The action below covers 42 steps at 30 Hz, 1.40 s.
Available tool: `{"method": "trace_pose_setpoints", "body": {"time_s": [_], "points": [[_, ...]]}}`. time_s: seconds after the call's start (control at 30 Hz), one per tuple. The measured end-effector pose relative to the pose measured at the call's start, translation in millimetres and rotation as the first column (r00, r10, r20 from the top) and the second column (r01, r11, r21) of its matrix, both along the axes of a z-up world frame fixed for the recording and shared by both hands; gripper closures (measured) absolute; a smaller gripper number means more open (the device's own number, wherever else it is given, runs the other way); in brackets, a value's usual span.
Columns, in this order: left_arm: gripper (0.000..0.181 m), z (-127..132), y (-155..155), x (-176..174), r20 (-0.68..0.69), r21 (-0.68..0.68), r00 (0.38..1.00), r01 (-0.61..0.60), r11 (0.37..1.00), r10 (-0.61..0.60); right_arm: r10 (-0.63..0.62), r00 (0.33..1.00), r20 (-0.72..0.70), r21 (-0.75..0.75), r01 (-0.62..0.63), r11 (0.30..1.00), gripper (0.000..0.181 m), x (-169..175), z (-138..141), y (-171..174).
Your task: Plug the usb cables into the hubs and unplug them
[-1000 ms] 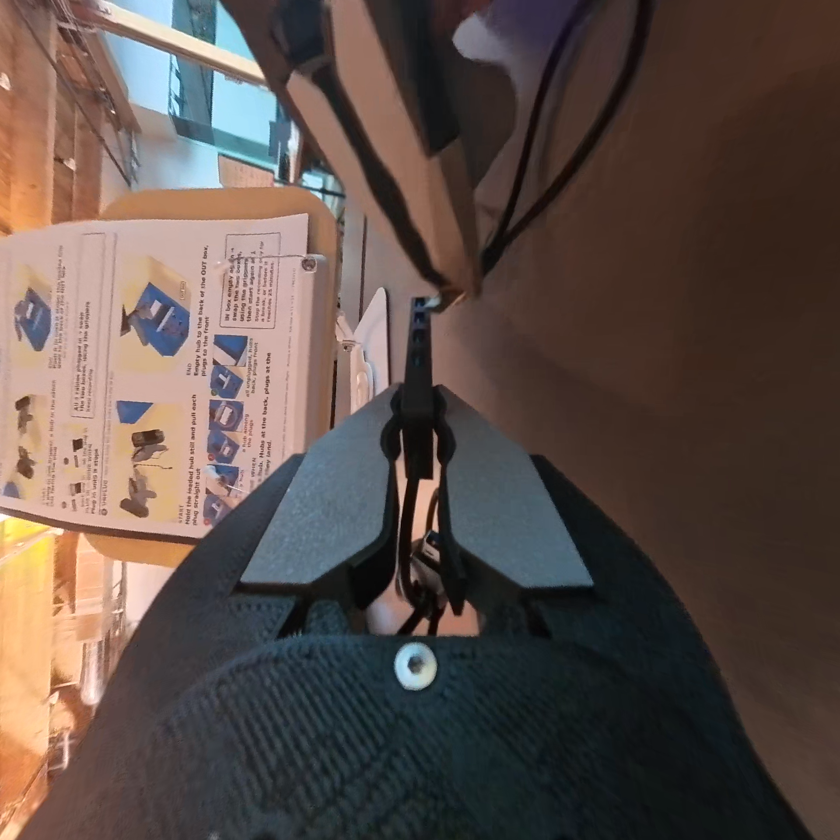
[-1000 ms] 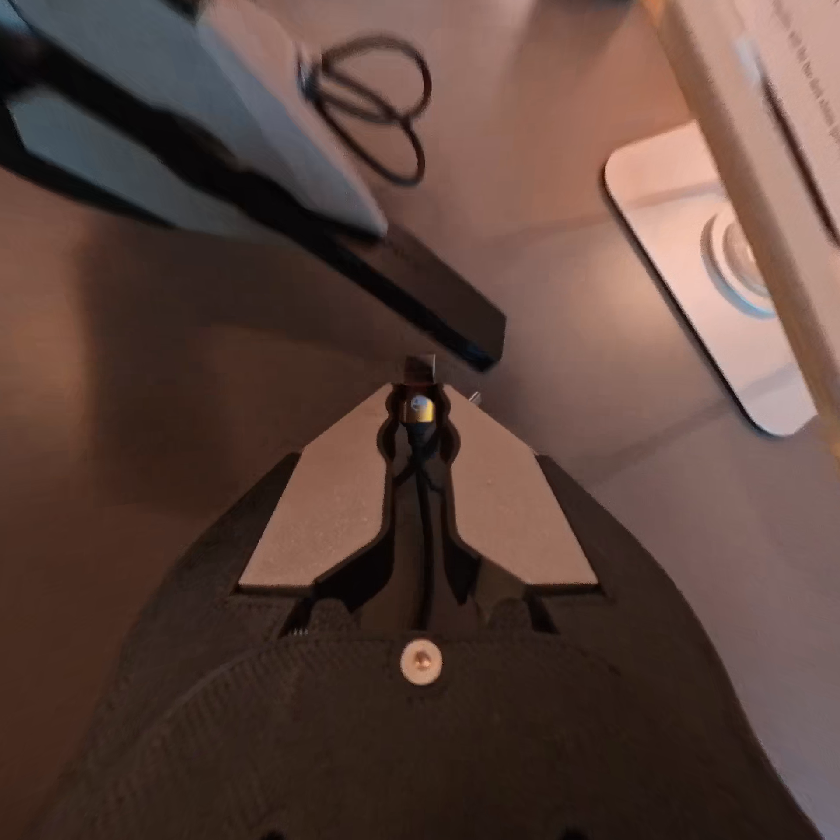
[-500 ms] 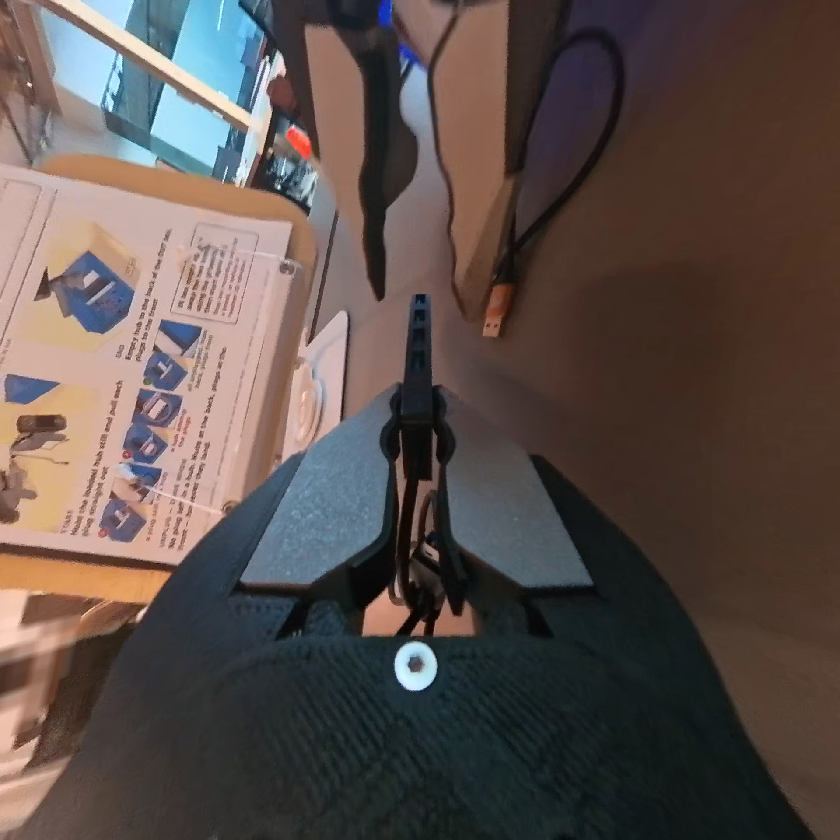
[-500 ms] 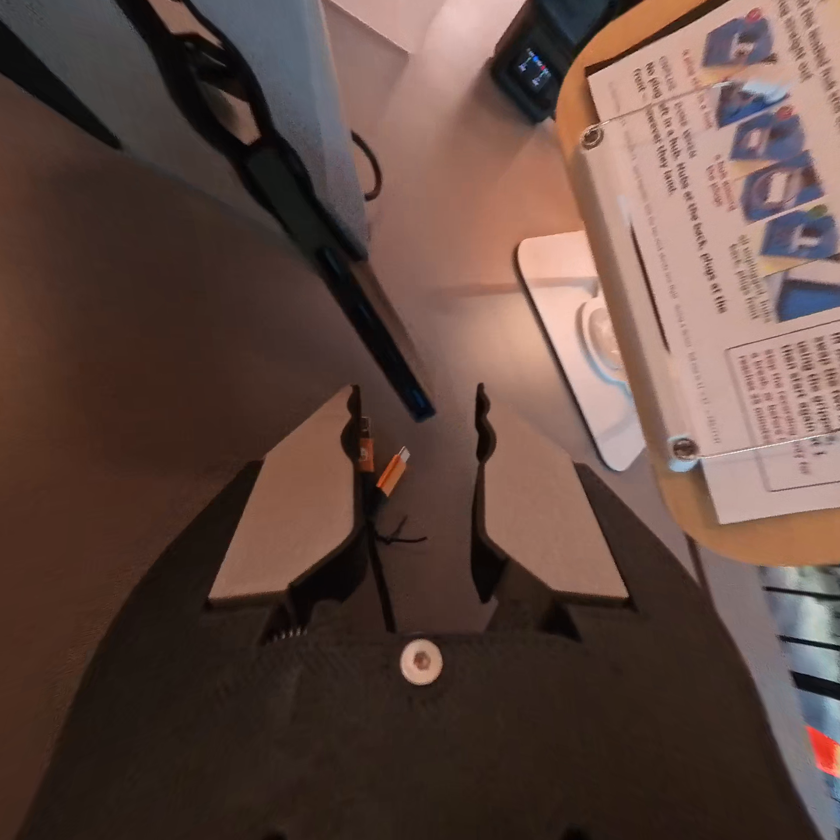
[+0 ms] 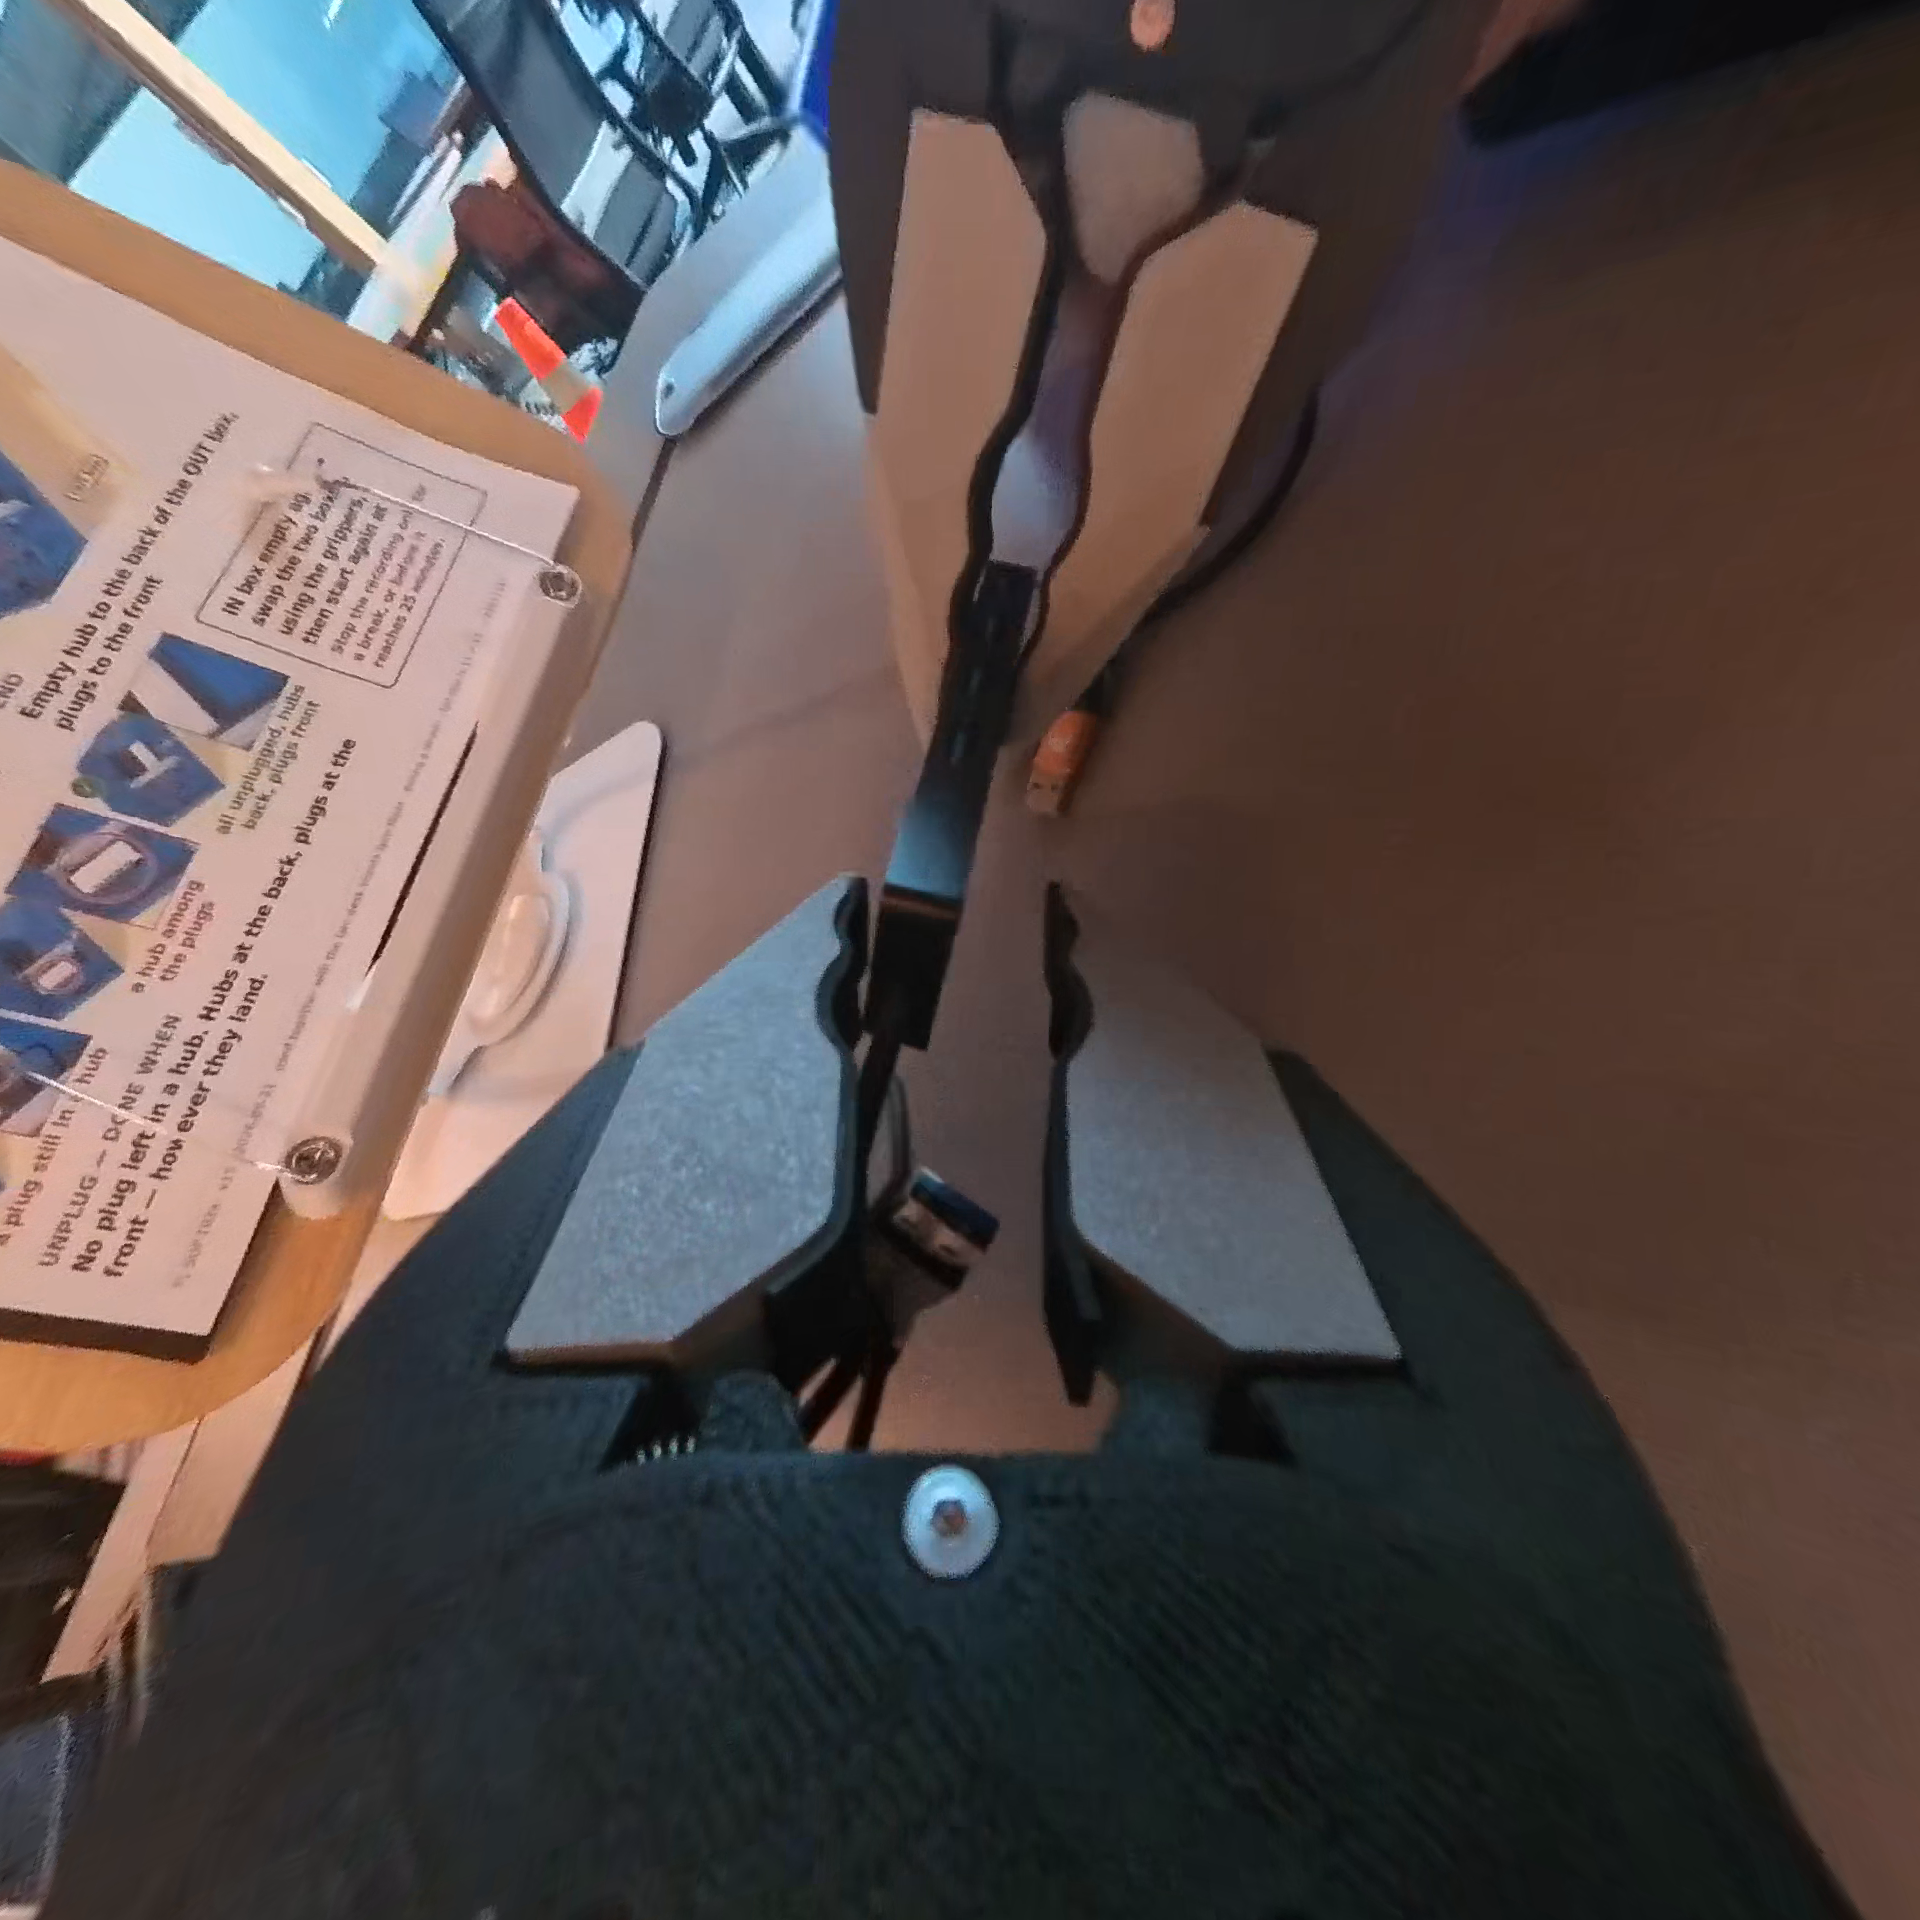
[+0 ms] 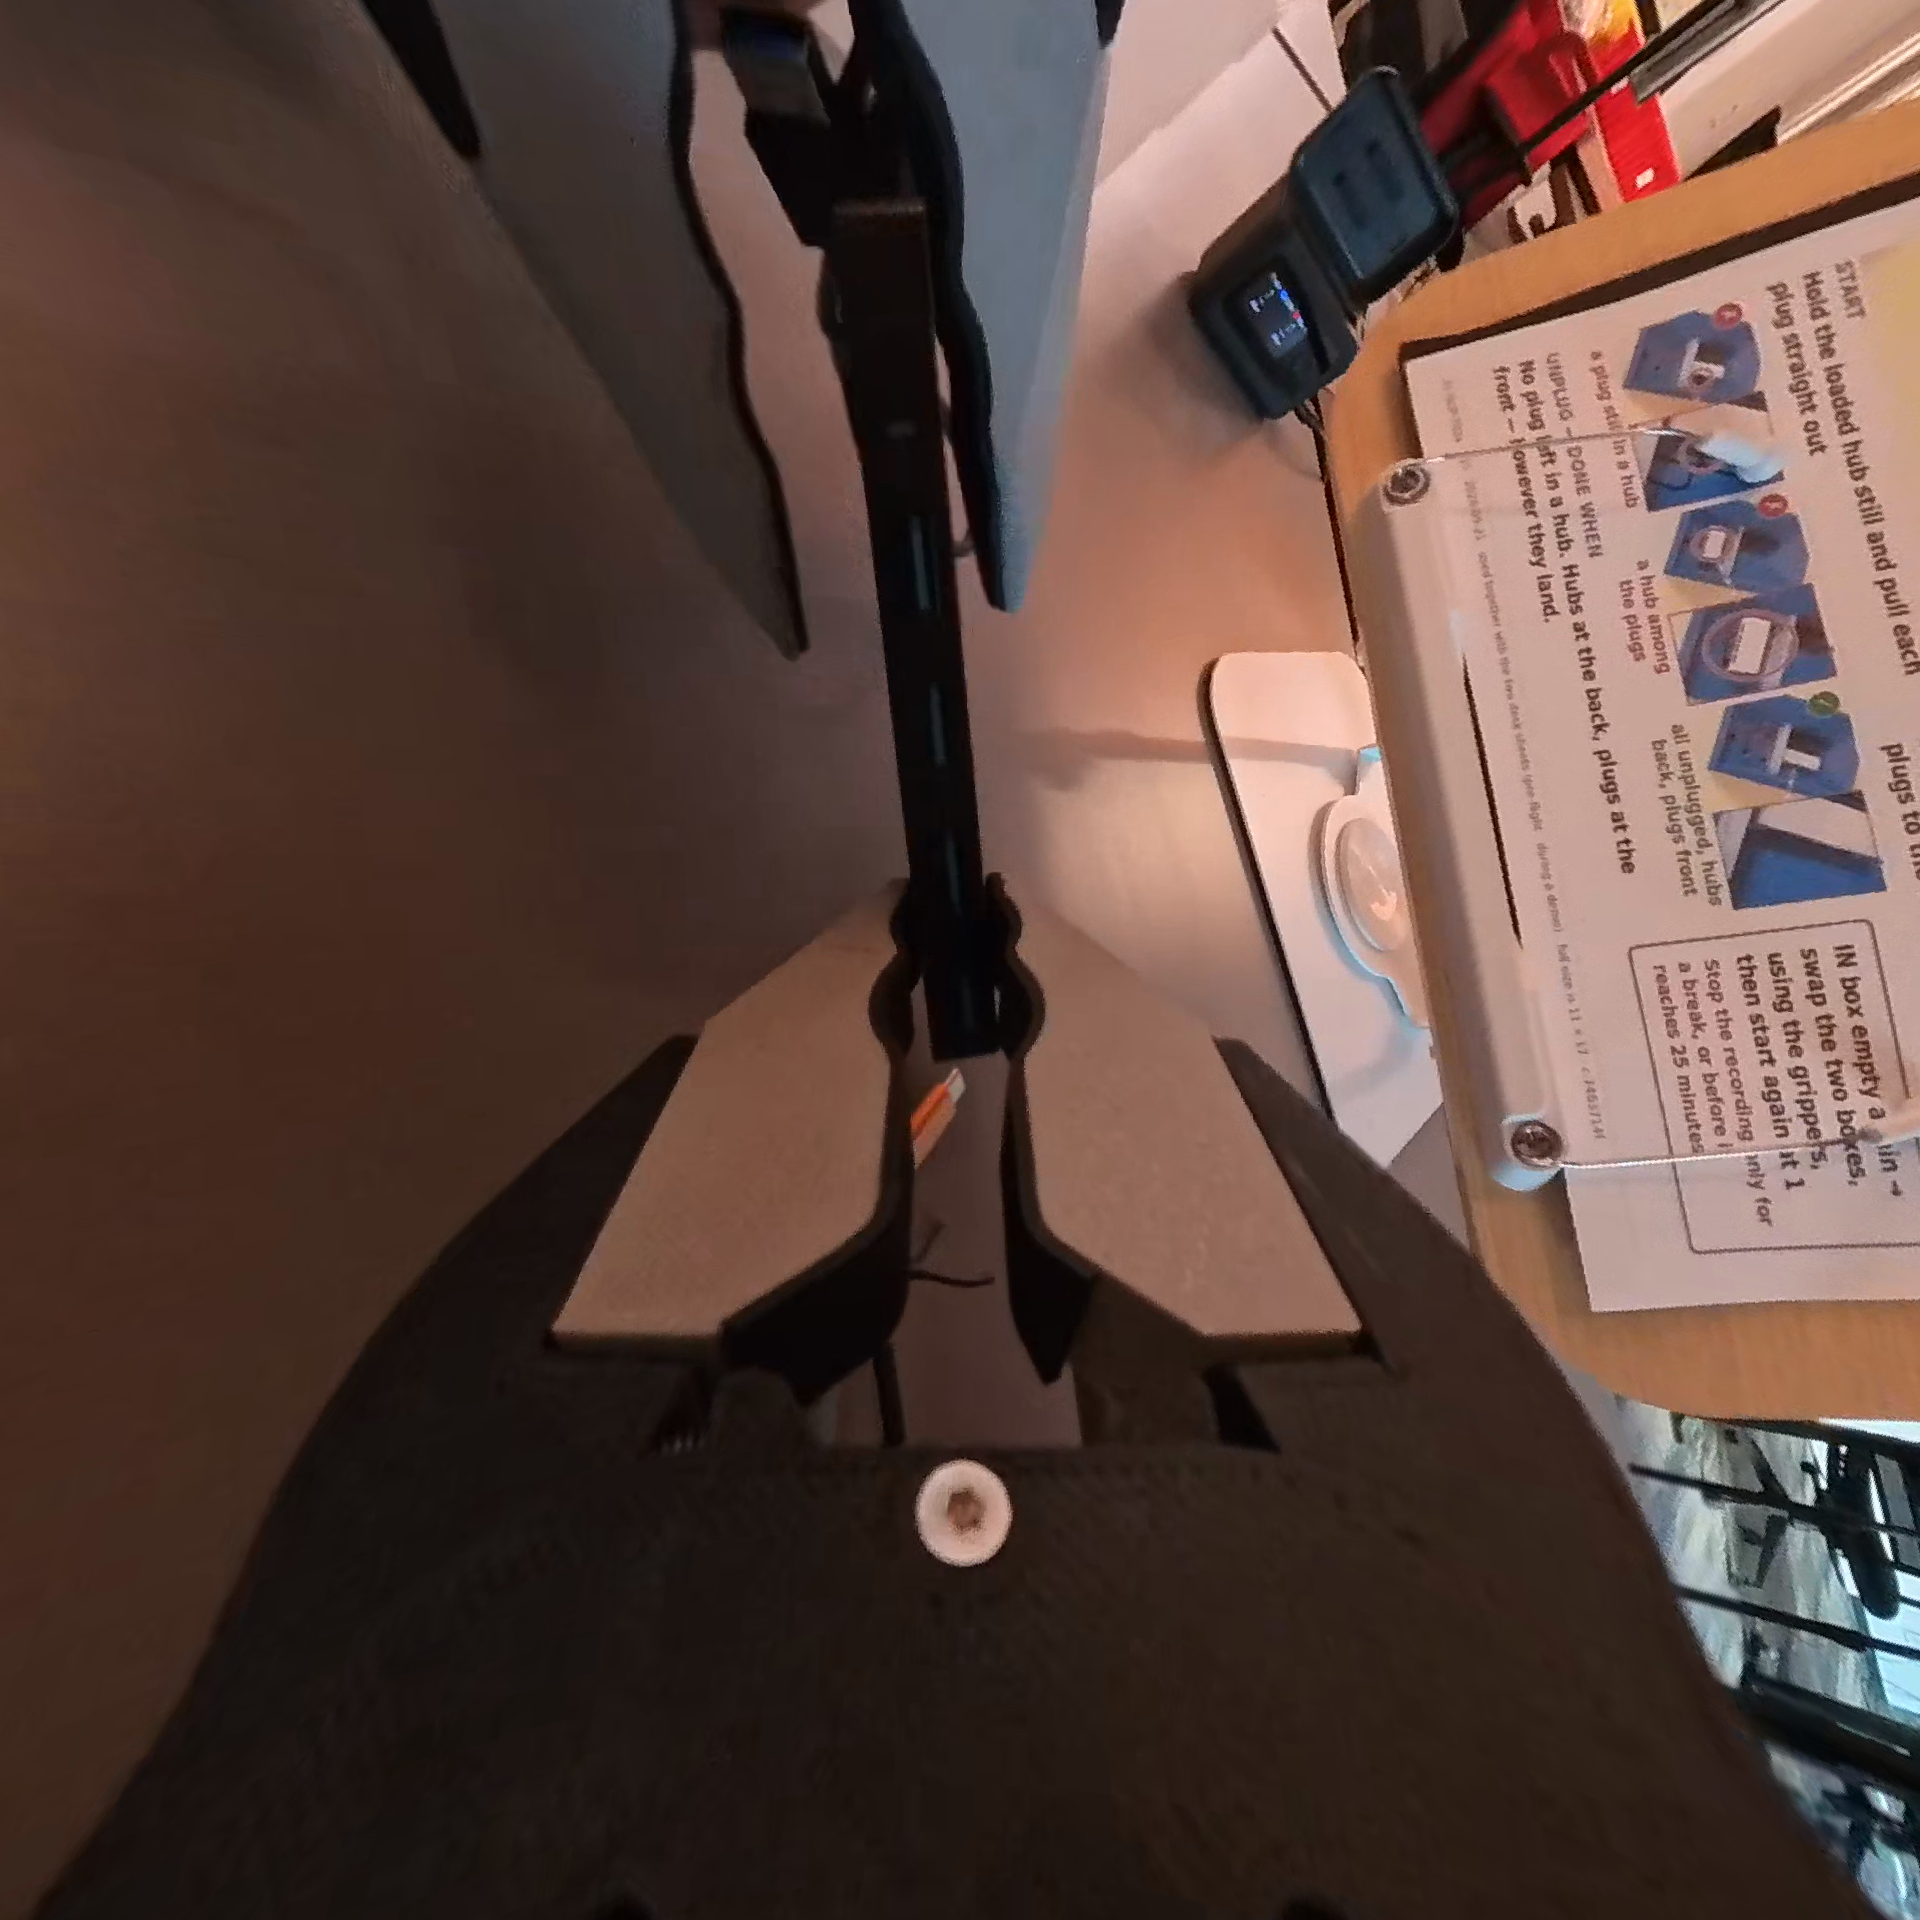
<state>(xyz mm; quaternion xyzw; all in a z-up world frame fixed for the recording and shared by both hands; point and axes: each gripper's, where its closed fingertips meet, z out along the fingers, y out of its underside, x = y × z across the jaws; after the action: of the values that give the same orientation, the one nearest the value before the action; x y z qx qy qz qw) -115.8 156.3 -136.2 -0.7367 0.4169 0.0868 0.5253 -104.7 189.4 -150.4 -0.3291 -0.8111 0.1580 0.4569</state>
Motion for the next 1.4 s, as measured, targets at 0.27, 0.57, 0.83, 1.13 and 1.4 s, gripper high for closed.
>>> {"method": "trace_pose_setpoints", "body": {"time_s": [0.27,0.57,0.83,1.13,1.4], "points": [[0.171,16.2,-11.6,17.8,0.082,0.042,0.992,0.092,0.995,-0.096,0.044,0.999,-0.011,-0.117,-0.045,0.992,0.17,-3.7,0.3,-13.3],[0.172,17.6,-8.2,37.0,0.103,0.111,0.982,0.149,0.983,-0.16,0.057,0.998,0.017,-0.121,-0.055,0.991,0.171,-6.7,-7.5,-20.7],[0.17,7.1,-2.7,19.2,0.039,0.075,0.996,0.078,0.994,-0.081,0.05,0.999,-0.022,-0.091,-0.052,0.995,0.171,-5.9,0.0,-17.5],[0.172,8.2,-4.0,19.1,0.022,0.053,0.998,0.058,0.997,-0.059,0.054,0.998,-0.018,-0.161,-0.057,0.985,0.167,-4.9,2.8,-19.8],[0.171,9.2,1.2,32.1,-0.002,0.108,0.998,0.056,0.993,-0.056,0.042,0.999,-0.001,-0.12,-0.042,0.992,0.169,-7.3,-4.2,-17.3]]}}
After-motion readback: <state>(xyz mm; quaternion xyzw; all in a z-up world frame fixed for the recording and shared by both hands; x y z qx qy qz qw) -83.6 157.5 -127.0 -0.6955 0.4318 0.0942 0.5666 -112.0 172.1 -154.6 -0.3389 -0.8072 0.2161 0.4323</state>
